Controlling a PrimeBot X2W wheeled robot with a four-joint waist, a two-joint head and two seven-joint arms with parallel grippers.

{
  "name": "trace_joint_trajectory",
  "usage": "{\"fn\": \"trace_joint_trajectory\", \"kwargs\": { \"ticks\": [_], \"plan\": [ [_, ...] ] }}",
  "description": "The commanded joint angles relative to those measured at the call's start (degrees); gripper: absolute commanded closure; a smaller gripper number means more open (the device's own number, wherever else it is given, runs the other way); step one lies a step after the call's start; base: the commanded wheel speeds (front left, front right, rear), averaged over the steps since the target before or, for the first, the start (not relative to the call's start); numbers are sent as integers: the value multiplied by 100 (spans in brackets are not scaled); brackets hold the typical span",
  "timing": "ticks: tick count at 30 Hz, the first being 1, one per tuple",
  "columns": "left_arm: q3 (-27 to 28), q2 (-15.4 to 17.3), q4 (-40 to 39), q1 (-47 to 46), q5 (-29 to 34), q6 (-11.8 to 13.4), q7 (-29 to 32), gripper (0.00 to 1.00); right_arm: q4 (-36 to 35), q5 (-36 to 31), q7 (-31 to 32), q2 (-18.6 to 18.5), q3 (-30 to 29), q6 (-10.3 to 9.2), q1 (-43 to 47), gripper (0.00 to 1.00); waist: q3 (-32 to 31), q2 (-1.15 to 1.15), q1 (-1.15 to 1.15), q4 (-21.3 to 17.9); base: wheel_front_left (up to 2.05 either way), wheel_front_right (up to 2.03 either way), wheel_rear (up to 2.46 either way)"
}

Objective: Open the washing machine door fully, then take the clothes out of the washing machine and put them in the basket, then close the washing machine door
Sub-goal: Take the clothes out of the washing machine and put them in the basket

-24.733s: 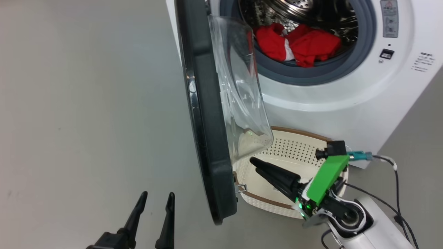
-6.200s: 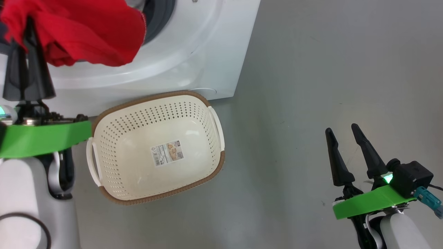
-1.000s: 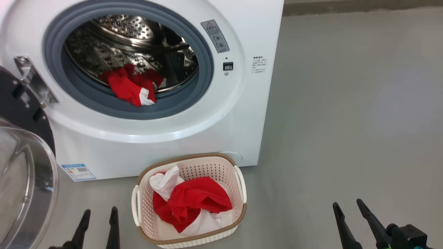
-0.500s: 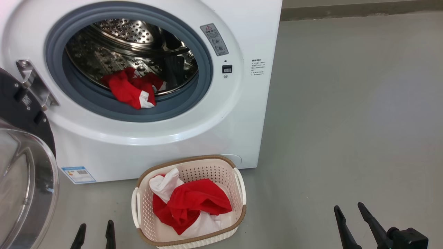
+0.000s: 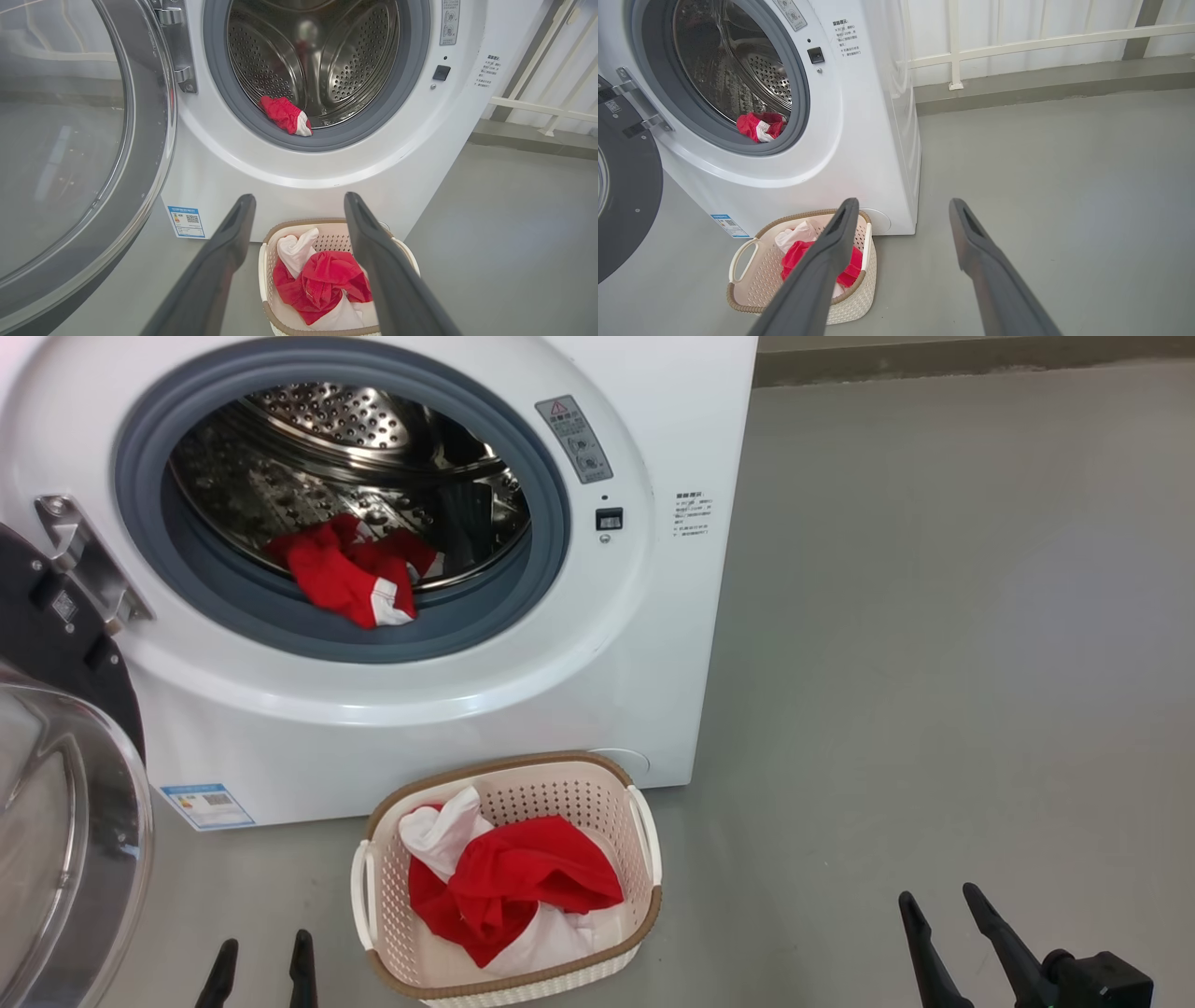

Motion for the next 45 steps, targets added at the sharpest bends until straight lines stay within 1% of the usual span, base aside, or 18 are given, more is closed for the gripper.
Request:
{"fn": "trace_joint_trajectory", "kwargs": {
  "ticks": [1, 6, 10, 18, 27, 28, 30, 31, 40, 45],
  "plan": [
    [156, 61, -119, -191, -40, 42, -30, 0, -151, -2, -37, -79, 129, 42, -125, 0, 20, 0, 0, -7, 0, 0, 0],
    [85, 61, -76, -381, -4, 25, -30, 0, -172, 4, -37, -50, 128, 42, -225, 0, 187, 0, 0, -6, 0, 0, 0],
    [-18, 61, 79, -762, 107, 18, -30, 0, -211, 2, -37, -16, 80, 42, -352, 0, 437, 0, 0, 38, 0, 0, 0],
    [-201, 61, 587, -2013, 336, 31, -30, 0, -264, 3, -37, 48, 91, 42, -768, 0, 1094, 0, 0, -24, 0, 0, 0],
    [-303, 64, 1419, -3601, 717, 85, -30, 0, -298, 46, -37, 123, 148, 42, -1315, 0, 1877, 0, 0, -283, 0, 0, 0],
    [-303, 64, 1419, -3601, 717, 85, -30, 0, -298, 46, -37, 123, 148, 42, -1315, 0, 1877, 0, 0, -283, 0, 0, 0],
    [-284, 114, 1777, -4095, 835, 115, -30, 0, -303, 61, -37, 151, 188, 42, -1466, 0, 2105, 0, 0, -387, 0, 0, 0],
    [-284, 114, 1777, -4095, 835, 115, -30, 0, -303, 61, -37, 151, 188, 42, -1466, 0, 2105, 0, 0, -387, 0, 0, 0],
    [-297, 344, 2874, -5471, 1098, 299, -30, 0, -322, 111, -37, 212, 259, 42, -1768, 0, 2676, 0, 0, -598, 0, 0, 0],
    [-287, 526, 3430, -6158, 1199, 491, -30, 0, -339, 129, -37, 231, 332, 42, -1887, 0, 2925, 0, 0, -710, 0, 0, 0]
  ]
}}
